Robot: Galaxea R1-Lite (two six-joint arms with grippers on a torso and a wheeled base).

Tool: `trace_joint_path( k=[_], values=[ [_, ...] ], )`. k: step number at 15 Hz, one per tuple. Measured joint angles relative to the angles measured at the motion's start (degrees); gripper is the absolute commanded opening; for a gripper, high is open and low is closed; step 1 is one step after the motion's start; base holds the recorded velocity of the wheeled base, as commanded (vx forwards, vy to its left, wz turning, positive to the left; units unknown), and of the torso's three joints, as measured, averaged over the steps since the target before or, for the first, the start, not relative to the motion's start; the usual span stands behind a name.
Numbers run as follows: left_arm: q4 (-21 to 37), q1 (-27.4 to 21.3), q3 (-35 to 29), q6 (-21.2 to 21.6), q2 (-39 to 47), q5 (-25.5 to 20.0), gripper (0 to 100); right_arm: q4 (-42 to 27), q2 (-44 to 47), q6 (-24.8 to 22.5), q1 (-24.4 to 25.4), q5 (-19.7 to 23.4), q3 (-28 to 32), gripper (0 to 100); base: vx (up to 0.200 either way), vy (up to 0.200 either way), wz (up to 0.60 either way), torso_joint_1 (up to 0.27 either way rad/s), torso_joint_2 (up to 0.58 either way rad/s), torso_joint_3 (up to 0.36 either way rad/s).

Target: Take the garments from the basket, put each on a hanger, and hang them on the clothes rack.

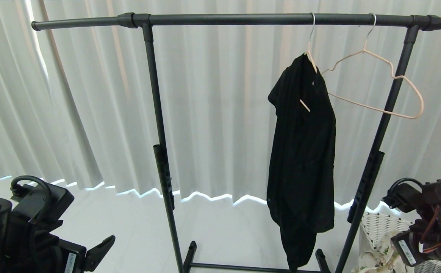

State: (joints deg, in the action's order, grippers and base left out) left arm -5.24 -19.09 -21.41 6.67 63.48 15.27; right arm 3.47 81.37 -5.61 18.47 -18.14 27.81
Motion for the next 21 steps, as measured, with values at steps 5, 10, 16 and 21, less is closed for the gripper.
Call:
trace_joint_path(
  k=[5, 10, 16, 21],
  values=[
    [0.0, -2.6, 2.4, 0.0, -4.9, 0.0, 100, -13.8, -8.1, 1.1, 8.4, 0.0, 14.6, 0, -0.2, 0.0, 0.0, 0.0, 0.0, 0.004],
    [0.0, -6.6, 2.8, 0.0, -7.4, -0.1, 100, -15.8, -7.8, 1.9, 14.1, 0.3, 22.9, 0, -0.08, 0.0, 0.0, 0.002, 0.0, 0.002],
    [-9.0, -20.5, -3.4, -5.9, -2.8, -5.7, 100, -15.7, -0.2, 4.9, 22.0, 5.5, 35.2, 0, 0.0, 0.0, 0.0, 0.0, 0.0, 0.0],
    [-21.7, -26.7, -6.7, -6.7, 10.1, -6.5, 100, -15.5, 6.7, 6.4, 28.6, 6.9, 43.4, 0, 0.0, 0.0, 0.0, 0.0, 0.0, 0.0]
  ],
)
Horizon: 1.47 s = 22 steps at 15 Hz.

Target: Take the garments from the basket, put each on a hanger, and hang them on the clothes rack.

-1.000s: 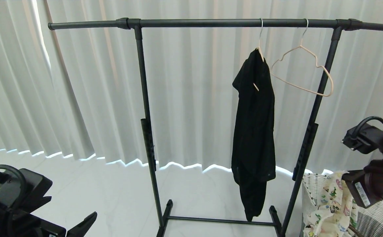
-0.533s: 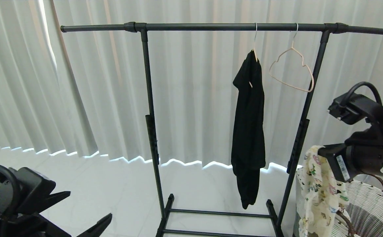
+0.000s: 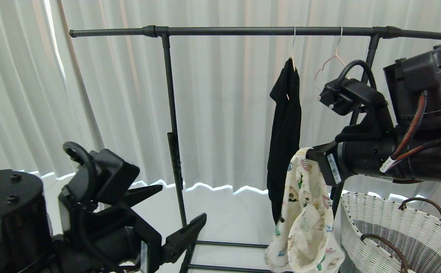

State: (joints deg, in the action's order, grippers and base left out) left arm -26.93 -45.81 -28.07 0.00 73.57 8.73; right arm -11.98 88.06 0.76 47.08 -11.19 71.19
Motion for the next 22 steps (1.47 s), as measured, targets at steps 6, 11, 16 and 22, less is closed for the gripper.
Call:
trace_joint_path(
  k=[6, 11, 16, 22],
  values=[
    [-1.6, -11.8, -6.6, -20.8, 5.4, -2.4, 100, 1.4, 8.3, 2.2, 7.3, 0.0, 8.5, 0, 0.0, 0.0, 0.0, 0.0, 0.0, 0.0],
    [-1.4, -10.7, -6.1, -21.2, 11.6, 2.8, 100, 1.6, 12.6, 2.8, 11.7, -0.1, 13.3, 0, 0.0, 0.0, 0.0, 0.0, 0.0, 0.0],
    [-1.4, -7.5, -4.7, -21.3, 14.0, 2.9, 100, 1.1, 13.2, 2.7, 12.7, -0.2, 15.7, 0, 0.0, 0.0, 0.0, 0.0, 0.0, 0.0],
    [-1.5, -4.8, -2.4, -25.9, 14.2, 3.2, 100, 1.1, 13.2, 2.7, 12.6, -0.2, 15.9, 0, 0.0, 0.0, 0.0, 0.0, 0.0, 0.0]
  ],
)
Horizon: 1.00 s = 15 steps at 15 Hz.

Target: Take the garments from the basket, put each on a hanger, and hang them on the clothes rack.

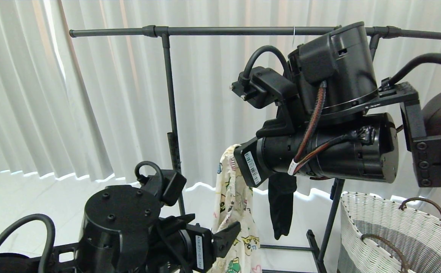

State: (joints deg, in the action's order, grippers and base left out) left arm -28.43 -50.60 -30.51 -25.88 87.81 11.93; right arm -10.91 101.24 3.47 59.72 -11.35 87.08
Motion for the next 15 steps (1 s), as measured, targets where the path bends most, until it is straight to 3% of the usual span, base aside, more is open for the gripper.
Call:
trace_joint_path(
  k=[5, 9, 15],
  values=[
    [0.0, 1.3, 8.3, -0.5, -2.4, 0.7, 100, 0.1, 0.0, 0.0, 0.2, 0.0, 0.2, 0, 0.0, 0.0, 0.0, 0.0, 0.0, 0.0],
    [-0.1, 0.1, 7.6, -0.4, -7.5, -4.2, 100, 0.2, 0.0, 0.0, 1.7, 0.0, 0.4, 0, 0.0, 0.0, 0.0, 0.0, 0.0, 0.0],
    [-0.1, 2.6, 6.2, -0.3, -6.2, -4.3, 100, 0.1, -0.3, 0.0, 2.2, 0.0, 0.7, 0, 0.0, 0.0, 0.0, 0.0, 0.0, 0.0]
  ],
)
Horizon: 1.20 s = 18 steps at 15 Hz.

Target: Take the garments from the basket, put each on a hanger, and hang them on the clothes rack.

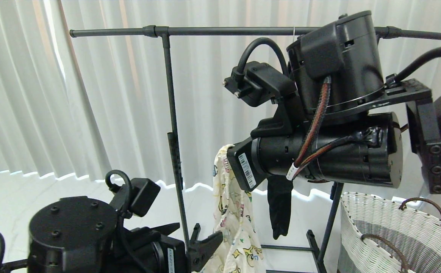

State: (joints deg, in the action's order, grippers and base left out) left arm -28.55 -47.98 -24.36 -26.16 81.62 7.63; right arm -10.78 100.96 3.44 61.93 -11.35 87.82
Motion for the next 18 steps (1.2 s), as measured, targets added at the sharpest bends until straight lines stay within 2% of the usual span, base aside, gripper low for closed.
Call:
trace_joint_path(
  k=[4, 8, 9, 14, 16, 18],
  values=[
    [0.2, 0.5, 6.4, 2.5, 4.7, 3.0, 100, -1.0, -1.0, 0.0, 0.5, 0.0, 0.0, 0, 0.0, 0.0, 0.0, 0.0, 0.0, 0.0],
    [0.1, 0.6, 8.0, 2.7, 5.8, 6.5, 100, -2.5, -2.3, -0.1, -0.7, -0.6, -1.0, 0, 0.0, 0.0, 0.0, 0.0, 0.0, 0.0],
    [0.0, 0.6, 8.4, 2.7, 5.9, 6.9, 0, -2.5, -2.5, -0.1, -0.9, -0.7, -1.2, 0, 0.0, 0.0, 0.0, 0.0, 0.0, 0.0],
    [0.0, 0.7, 9.4, 2.8, 6.1, 9.4, 0, -2.6, -3.6, -0.1, -1.5, -1.1, -3.7, 0, 0.0, 0.0, 0.0, 0.0, 0.0, 0.0],
    [0.0, 1.0, 12.6, 2.8, 6.0, 13.9, 0, -2.6, -5.1, -0.1, -2.4, -3.2, -8.3, 0, 0.0, 0.0, 0.0, 0.0, 0.0, 0.0],
    [0.9, 1.2, 13.8, 4.0, 4.2, 15.6, 0, -2.8, -8.6, 0.0, -3.7, -4.6, -16.2, 0, 0.0, 0.0, 0.0, 0.0, 0.0, 0.0]
  ],
)
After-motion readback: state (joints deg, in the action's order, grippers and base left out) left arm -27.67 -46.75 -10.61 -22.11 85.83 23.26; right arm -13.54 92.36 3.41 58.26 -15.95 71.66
